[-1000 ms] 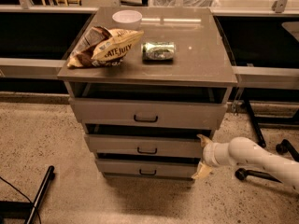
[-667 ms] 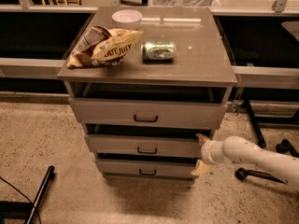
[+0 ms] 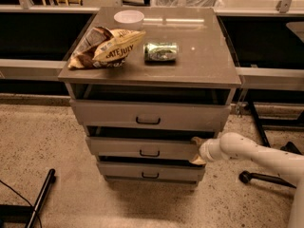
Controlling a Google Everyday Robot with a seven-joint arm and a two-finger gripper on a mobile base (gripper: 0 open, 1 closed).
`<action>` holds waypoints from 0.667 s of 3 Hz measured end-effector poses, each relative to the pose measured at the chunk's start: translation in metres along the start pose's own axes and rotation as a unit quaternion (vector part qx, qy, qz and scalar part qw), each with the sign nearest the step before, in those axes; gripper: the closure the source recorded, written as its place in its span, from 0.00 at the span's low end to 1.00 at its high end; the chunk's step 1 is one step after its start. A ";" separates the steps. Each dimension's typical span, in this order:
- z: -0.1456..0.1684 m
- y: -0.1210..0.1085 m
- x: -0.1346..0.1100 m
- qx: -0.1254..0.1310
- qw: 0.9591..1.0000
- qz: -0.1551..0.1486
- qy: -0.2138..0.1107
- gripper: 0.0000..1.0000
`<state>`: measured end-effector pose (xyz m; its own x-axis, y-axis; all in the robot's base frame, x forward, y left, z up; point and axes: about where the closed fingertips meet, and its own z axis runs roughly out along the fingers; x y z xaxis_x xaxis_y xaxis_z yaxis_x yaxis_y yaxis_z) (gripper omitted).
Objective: Open middle drawer
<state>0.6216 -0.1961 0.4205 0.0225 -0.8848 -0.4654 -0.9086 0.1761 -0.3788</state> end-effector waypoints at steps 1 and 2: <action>-0.001 -0.004 -0.008 -0.006 1.000 -0.008 -0.026 0.57; -0.001 -0.007 -0.009 -0.006 1.000 -0.008 -0.026 0.57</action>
Offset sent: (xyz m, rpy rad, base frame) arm -0.0260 0.0162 0.0151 0.1080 0.0956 0.1299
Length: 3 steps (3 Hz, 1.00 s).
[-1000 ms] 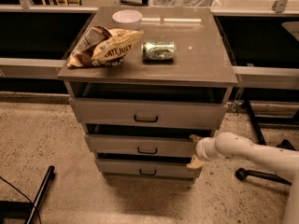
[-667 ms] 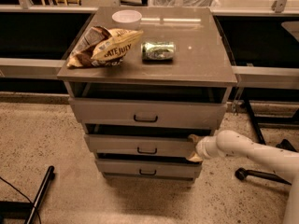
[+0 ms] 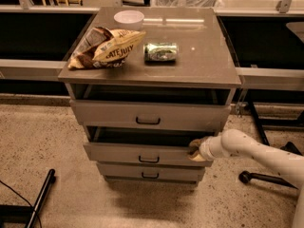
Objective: Open middle drawer
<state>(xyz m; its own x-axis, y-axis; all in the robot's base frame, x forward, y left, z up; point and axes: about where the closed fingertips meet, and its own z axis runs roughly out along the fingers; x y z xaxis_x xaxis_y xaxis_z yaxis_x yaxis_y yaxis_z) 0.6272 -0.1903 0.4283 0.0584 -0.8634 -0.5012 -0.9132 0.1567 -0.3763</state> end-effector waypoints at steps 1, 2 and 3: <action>0.000 0.000 0.000 0.000 1.000 0.000 0.000 0.38; 0.000 0.000 0.000 0.000 1.000 0.000 0.000 0.07; 0.000 0.000 0.000 0.000 1.000 0.000 0.000 0.00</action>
Offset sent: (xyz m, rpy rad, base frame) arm 0.0000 0.0000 0.0000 0.0000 0.0000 0.0000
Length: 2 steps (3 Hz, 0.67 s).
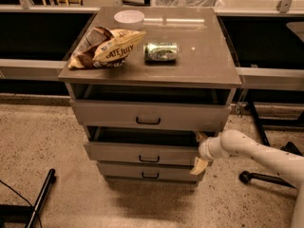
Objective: Open middle drawer
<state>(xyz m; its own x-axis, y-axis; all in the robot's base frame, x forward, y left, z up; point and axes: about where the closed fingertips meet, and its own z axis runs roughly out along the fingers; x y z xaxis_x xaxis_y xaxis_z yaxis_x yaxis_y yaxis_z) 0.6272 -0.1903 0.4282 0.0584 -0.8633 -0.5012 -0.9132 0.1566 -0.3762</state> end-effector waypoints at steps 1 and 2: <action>-0.003 0.016 -0.002 -0.043 0.999 -0.001 0.030 0.15; -0.011 0.046 -0.008 -0.102 0.993 -0.008 0.058 0.30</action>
Offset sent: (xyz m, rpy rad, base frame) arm -0.0849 0.0120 -0.0001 -0.2055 0.3106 0.1280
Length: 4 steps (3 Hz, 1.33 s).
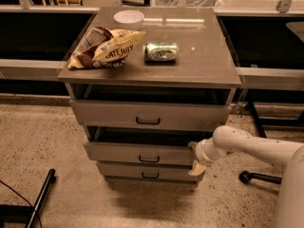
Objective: Open middle drawer
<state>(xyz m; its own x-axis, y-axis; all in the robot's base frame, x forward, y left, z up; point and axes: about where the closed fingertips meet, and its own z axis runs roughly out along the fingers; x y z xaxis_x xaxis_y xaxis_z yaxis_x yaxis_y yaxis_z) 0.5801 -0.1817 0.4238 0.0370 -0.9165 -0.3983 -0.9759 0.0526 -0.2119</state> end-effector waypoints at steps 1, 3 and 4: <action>-0.002 0.020 -0.002 -0.040 0.999 0.001 0.014 0.38; -0.011 0.037 -0.006 -0.066 0.998 0.001 0.022 0.39; -0.013 0.039 -0.007 -0.068 0.997 0.001 0.023 0.51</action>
Offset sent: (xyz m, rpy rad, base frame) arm -0.0606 0.0038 0.0076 -0.0665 0.1731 0.0593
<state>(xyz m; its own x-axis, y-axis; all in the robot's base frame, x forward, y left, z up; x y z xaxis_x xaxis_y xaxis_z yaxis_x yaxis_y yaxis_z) 0.5390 -0.1782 0.4302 0.0275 -0.9337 -0.3570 -0.9962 0.0040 -0.0873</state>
